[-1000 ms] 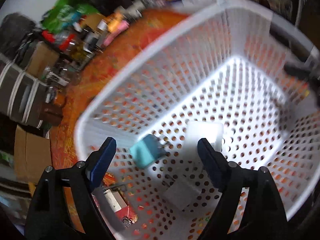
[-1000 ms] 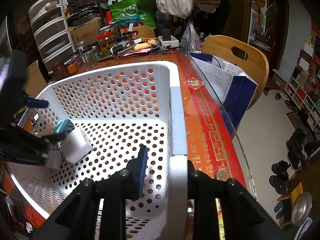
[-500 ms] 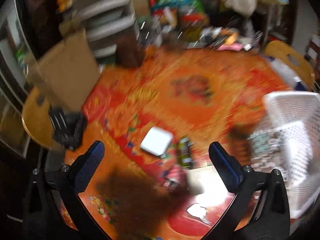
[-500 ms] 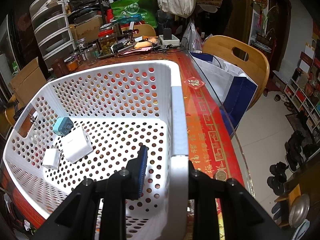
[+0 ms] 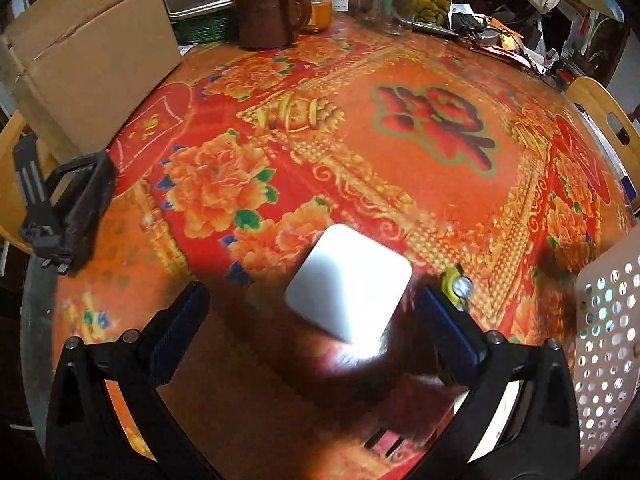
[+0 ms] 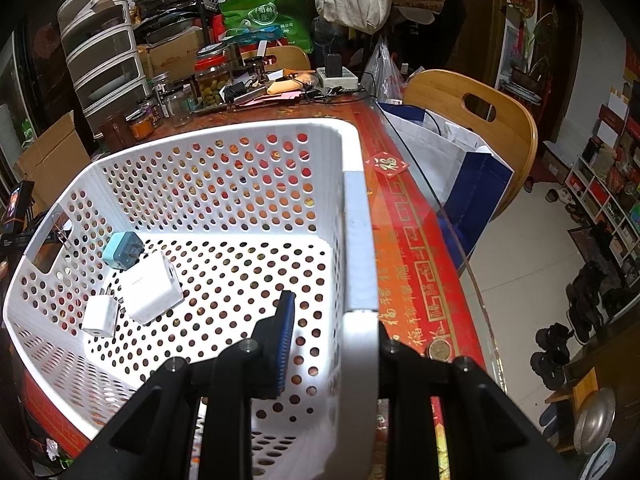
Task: Organize rigid objects
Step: 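Grasp another white square charger with the left tool, then lower the white charger into the basket and open the left tool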
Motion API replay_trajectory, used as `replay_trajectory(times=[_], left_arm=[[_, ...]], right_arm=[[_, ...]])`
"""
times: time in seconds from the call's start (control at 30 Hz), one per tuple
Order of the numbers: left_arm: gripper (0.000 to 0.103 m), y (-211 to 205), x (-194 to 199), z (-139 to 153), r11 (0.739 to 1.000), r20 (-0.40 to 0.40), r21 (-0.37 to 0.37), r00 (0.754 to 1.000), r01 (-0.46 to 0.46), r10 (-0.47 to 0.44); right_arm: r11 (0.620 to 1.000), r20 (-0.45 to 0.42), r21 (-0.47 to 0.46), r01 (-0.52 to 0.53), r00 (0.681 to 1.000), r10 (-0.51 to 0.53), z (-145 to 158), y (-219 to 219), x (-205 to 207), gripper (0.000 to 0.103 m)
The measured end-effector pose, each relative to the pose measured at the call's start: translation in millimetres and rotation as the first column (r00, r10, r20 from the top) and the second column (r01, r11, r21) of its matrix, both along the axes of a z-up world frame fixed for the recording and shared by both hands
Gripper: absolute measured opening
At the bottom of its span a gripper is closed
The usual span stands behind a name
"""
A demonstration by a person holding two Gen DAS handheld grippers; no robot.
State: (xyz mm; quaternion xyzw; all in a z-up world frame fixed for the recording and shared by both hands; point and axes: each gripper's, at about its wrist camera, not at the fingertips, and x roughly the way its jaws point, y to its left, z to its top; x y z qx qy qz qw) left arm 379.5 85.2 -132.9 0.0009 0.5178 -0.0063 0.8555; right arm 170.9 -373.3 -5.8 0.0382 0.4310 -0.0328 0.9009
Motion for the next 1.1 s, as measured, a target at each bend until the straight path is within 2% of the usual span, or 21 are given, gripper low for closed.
replay_trajectory(times=[0.17, 0.23, 0.27, 0.33, 0.4, 0.5, 0.57, 0.67, 0.73, 0.77, 0.83, 0.97, 1.1], left_arm=[[0.101, -6.6, 8.9, -3.1, 1.0, 0.007, 0.008, 1.0, 0.002, -0.002], [0.091, -8.5, 9.8, -4.0, 1.0, 0.006, 0.019, 1.0, -0.006, 0.006], [0.083, -8.7, 9.6, -4.7, 1.0, 0.005, 0.022, 1.0, -0.009, 0.009], [0.072, -8.9, 8.7, -3.0, 1.0, 0.011, -0.006, 1.0, -0.01, 0.01], [0.054, -10.2, 6.8, -1.4, 1.0, 0.015, -0.024, 1.0, -0.003, 0.003], [0.054, -17.3, 2.6, 0.8, 1.0, 0.032, 0.025, 0.999, -0.004, 0.003], [0.054, -17.1, -2.6, 6.2, 1.0, 0.058, 0.025, 0.998, -0.008, 0.007], [0.054, -10.9, -14.8, 29.7, 0.997, 0.141, 0.057, 0.989, -0.048, 0.04], [0.054, -12.2, -27.4, 51.4, 0.982, 0.241, 0.164, 0.969, -0.096, 0.055], [0.054, -14.5, -35.2, 63.5, 0.966, 0.3, 0.225, 0.952, -0.127, 0.055], [0.054, -18.2, -49.1, 84.3, 0.939, 0.384, 0.296, 0.922, -0.175, 0.05], [0.054, -16.9, -57.7, 109.0, 0.941, 0.42, 0.281, 0.906, -0.187, 0.055], [0.054, -20.7, -63.2, 121.4, 0.954, 0.418, 0.254, 0.907, -0.162, 0.043]], right_arm=[[1.0, -0.003, -0.014, -0.004, 1.0, 0.004, -0.8, 1.4, -0.6, 0.024], [1.0, -0.002, -0.014, -0.004, 1.0, 0.004, -0.9, 1.5, -0.8, 0.024], [1.0, -0.002, -0.013, -0.004, 1.0, 0.004, -0.8, 1.6, -0.7, 0.024], [1.0, -0.001, -0.013, -0.005, 1.0, 0.005, -0.9, 1.9, -0.7, 0.024], [1.0, -0.001, -0.014, -0.005, 1.0, 0.005, -1.0, 2.1, -0.8, 0.024], [1.0, -0.001, -0.013, -0.005, 1.0, 0.005, -0.8, 1.9, -0.6, 0.024], [1.0, -0.001, -0.013, -0.005, 1.0, 0.005, -0.8, 2.0, -0.6, 0.024], [1.0, 0.002, -0.019, -0.005, 1.0, 0.005, -0.1, 2.8, -0.8, 0.024], [1.0, 0.005, -0.021, -0.007, 1.0, 0.007, 0.6, 3.4, -0.8, 0.024], [1.0, 0.007, -0.021, -0.008, 1.0, 0.008, 0.9, 3.5, -0.9, 0.024], [1.0, 0.009, -0.019, -0.008, 1.0, 0.008, 1.5, 2.8, -1.2, 0.024], [1.0, 0.01, -0.018, -0.009, 1.0, 0.009, 1.7, 2.1, -1.3, 0.024], [1.0, 0.013, -0.017, -0.012, 1.0, 0.012, 1.8, 1.3, -1.8, 0.024]])
